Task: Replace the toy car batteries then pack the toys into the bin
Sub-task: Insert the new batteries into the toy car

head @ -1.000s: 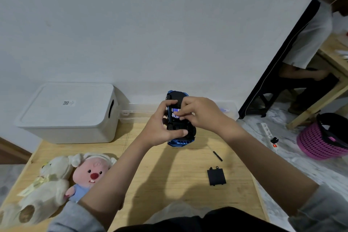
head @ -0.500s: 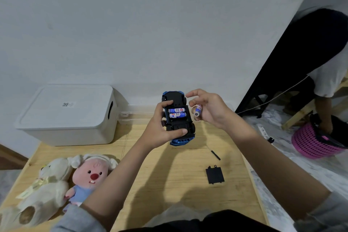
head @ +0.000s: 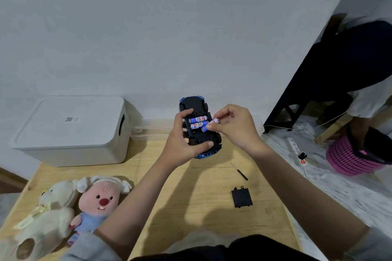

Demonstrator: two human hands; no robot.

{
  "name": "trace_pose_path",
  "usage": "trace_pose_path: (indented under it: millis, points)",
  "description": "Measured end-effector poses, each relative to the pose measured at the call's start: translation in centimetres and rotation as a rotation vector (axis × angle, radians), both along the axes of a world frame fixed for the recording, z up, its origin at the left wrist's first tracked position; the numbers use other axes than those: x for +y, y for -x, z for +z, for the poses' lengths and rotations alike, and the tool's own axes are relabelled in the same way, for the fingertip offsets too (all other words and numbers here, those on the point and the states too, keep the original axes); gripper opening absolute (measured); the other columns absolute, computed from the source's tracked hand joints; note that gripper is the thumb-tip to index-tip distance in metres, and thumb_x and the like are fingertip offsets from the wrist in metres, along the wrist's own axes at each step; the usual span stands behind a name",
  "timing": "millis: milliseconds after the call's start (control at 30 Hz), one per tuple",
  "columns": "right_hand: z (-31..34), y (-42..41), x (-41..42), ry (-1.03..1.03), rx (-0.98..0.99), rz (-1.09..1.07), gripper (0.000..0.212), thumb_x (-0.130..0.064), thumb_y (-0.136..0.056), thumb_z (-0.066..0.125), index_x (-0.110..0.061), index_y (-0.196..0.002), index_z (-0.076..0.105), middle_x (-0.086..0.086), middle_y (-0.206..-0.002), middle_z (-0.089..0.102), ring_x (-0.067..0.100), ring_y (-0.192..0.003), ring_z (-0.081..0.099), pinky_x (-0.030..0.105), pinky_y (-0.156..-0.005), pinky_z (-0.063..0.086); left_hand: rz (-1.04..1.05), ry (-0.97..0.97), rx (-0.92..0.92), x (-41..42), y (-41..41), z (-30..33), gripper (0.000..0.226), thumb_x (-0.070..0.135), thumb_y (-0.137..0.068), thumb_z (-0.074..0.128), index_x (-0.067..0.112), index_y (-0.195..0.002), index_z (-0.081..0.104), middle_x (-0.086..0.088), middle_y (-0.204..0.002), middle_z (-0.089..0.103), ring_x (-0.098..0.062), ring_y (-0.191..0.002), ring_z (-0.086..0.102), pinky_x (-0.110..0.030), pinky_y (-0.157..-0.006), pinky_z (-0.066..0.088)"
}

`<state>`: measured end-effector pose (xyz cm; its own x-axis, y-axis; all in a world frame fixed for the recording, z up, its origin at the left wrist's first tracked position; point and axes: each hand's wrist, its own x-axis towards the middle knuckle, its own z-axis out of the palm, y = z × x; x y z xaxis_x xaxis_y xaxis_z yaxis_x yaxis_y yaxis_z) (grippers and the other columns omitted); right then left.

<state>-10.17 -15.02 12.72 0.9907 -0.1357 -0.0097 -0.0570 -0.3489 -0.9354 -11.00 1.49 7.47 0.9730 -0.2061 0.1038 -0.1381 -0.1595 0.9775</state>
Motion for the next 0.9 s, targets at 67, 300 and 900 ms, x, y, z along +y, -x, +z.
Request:
trace_pose_path:
  millis: [67, 300, 900]
  points:
    - [-0.1, 0.4, 0.6, 0.053, -0.044, -0.014, 0.027, -0.009, -0.061, 0.087, -0.014, -0.075, 0.064, 0.004, -0.069, 0.069, 0.012, -0.064, 0.067, 0.023, -0.059, 0.053, 0.027, -0.006, -0.036, -0.3, 0.0, 0.1, 0.088, 0.011, -0.064, 0.086, 0.036, -0.130, 0.034, 0.032, -0.111, 0.056, -0.006, -0.101, 0.063, -0.035, -0.086, 0.056]
    - [-0.8, 0.6, 2.0, -0.043, -0.179, -0.164, 0.026, -0.008, -0.061, 0.087, -0.019, -0.075, 0.067, -0.004, -0.073, 0.068, 0.003, -0.061, 0.062, 0.021, -0.065, 0.054, 0.101, 0.037, -0.081, -0.8, 0.0, 0.6, 0.099, 0.011, -0.060, 0.089, 0.034, -0.134, 0.028, 0.019, -0.124, 0.046, 0.001, -0.105, 0.057, -0.034, -0.088, 0.055]
    - [-2.8, 0.7, 3.8, 0.296, -0.573, -0.030, 0.007, -0.001, -0.082, 0.069, 0.003, -0.086, 0.072, 0.006, -0.087, 0.053, 0.007, -0.075, 0.054, 0.008, -0.069, 0.046, -0.054, 0.032, -0.073, 0.0, -0.3, 0.4, 0.100, -0.014, -0.078, 0.062, 0.023, -0.142, -0.006, 0.007, -0.135, 0.038, -0.021, -0.120, 0.054, -0.044, -0.091, 0.054]
